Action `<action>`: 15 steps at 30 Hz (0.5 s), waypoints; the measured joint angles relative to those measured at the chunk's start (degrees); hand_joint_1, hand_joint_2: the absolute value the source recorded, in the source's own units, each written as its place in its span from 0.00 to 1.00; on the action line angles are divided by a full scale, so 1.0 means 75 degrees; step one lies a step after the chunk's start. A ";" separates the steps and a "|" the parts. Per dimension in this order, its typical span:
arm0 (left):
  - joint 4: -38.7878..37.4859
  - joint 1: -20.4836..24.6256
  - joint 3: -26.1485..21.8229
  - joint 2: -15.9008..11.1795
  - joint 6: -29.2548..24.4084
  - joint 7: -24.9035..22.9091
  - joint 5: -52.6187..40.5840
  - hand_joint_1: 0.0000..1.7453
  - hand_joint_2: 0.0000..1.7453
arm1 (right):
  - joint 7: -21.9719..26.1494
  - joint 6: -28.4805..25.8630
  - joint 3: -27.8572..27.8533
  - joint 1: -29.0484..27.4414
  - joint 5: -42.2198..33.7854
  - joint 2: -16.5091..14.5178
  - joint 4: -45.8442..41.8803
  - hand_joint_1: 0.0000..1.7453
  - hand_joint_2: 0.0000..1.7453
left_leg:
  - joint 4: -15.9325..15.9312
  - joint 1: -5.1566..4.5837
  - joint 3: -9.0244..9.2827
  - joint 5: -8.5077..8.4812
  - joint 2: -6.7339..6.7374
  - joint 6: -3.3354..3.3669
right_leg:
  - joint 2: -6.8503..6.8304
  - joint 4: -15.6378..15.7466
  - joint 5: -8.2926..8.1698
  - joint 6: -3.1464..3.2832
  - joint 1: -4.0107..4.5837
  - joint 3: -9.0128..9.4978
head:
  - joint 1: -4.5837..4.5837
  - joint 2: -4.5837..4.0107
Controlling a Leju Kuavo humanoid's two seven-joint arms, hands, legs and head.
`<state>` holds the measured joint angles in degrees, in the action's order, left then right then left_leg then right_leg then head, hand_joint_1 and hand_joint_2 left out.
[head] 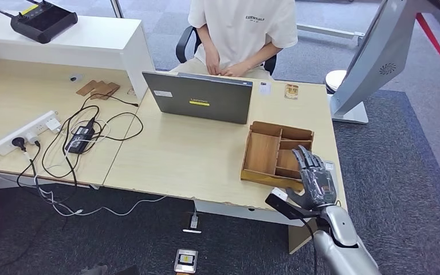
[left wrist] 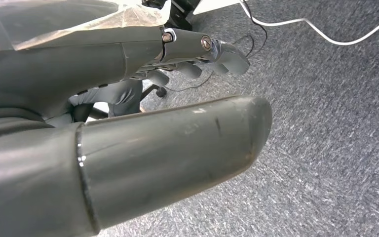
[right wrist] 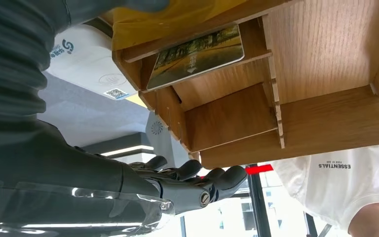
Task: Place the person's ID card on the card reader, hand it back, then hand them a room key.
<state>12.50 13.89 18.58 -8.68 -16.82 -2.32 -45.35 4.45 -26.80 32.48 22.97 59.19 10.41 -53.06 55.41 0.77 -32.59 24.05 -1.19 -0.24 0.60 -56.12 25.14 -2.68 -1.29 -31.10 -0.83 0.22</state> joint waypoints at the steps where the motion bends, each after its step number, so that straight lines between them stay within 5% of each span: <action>1: 0.0000 -0.0006 0.0000 0.0000 -0.0005 0.0000 0.0017 0.00 0.00 | 0.0039 -0.0014 0.0000 0.0010 -0.0032 -0.0015 0.0034 0.13 1.00 | 0.0000 0.0000 0.0000 0.0000 0.0000 0.0000 | 0.0000 0.0000 0.0000 0.0000 0.0000 0.0000 | 0.0000 0.0000; 2: 0.0000 -0.0014 0.0000 0.0000 -0.0010 0.0000 0.0036 0.00 0.00 | 0.0078 -0.0029 0.0000 0.0023 -0.0061 -0.0034 0.0069 0.26 1.00 | 0.0000 0.0000 0.0000 0.0000 0.0000 0.0000 | 0.0000 0.0000 0.0000 0.0000 0.0000 0.0000 | 0.0000 0.0000; 5: 0.0000 -0.0046 -0.0001 -0.0005 -0.0028 0.0000 0.0101 0.00 0.00 | 0.0197 -0.0081 0.0000 0.0072 -0.0140 -0.0086 0.0167 0.90 1.00 | 0.0000 0.0000 0.0000 0.0000 0.0000 0.0000 | 0.0000 0.0000 0.0000 0.0000 0.0000 0.0001 | 0.0000 0.0000; 6: 0.0000 -0.0058 -0.0002 -0.0009 -0.0036 0.0003 0.0116 0.00 0.00 | 0.0238 -0.0100 0.0000 0.0094 -0.0173 -0.0104 0.0200 0.99 1.00 | 0.0000 0.0000 0.0000 0.0000 0.0000 0.0000 | 0.0000 0.0000 0.0000 0.0000 0.0000 0.0001 | 0.0000 0.0000; 15: -0.0002 -0.0121 -0.0004 -0.0029 -0.0068 0.0064 0.0154 0.00 0.00 | 0.0442 -0.0165 -0.0016 0.0290 -0.0467 -0.0246 0.0533 1.00 1.00 | 0.0000 0.0000 0.0000 0.0000 0.0000 0.0000 | 0.0000 0.0000 0.0000 0.0000 0.0000 0.0000 | 0.0000 0.0000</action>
<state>12.49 12.98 18.55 -8.90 -17.33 -1.84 -44.19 7.76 -28.04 32.36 25.15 55.69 8.57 -49.06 55.42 0.77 -32.59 24.05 -1.20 -0.24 0.60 -56.11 25.14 -2.68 -1.29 -31.10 -0.83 0.22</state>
